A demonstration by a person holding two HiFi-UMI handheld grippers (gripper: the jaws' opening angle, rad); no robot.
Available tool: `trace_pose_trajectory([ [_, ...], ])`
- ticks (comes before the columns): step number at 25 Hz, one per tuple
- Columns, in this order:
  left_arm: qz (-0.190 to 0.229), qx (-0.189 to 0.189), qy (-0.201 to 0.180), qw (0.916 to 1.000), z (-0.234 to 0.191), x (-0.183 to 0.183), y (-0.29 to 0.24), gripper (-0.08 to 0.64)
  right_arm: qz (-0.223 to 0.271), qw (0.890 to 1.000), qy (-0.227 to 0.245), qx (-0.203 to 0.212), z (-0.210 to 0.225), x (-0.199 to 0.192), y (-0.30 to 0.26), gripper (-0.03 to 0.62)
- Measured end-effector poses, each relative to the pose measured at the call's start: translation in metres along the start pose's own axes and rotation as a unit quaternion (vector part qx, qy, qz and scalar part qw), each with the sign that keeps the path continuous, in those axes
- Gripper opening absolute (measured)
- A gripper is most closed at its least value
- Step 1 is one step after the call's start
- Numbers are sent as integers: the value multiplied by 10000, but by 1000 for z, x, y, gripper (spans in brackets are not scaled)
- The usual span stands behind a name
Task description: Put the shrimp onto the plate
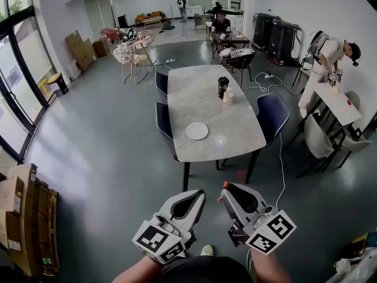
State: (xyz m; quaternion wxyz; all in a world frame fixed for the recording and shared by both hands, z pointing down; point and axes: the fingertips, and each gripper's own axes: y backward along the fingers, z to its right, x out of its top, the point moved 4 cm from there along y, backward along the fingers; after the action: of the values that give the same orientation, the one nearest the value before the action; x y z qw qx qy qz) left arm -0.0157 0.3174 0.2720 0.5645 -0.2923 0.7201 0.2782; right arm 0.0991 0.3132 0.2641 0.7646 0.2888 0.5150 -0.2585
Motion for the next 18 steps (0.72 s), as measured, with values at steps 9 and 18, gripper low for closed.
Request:
trace_pose_trajectory([
  [9, -28, 128, -33, 9999, 7, -7, -21, 8, 40, 9999, -126, 55, 27, 6, 11, 51],
  [18, -62, 104, 0, 9999, -1, -9, -44, 8, -21, 9998, -178, 37, 48, 7, 5, 51],
])
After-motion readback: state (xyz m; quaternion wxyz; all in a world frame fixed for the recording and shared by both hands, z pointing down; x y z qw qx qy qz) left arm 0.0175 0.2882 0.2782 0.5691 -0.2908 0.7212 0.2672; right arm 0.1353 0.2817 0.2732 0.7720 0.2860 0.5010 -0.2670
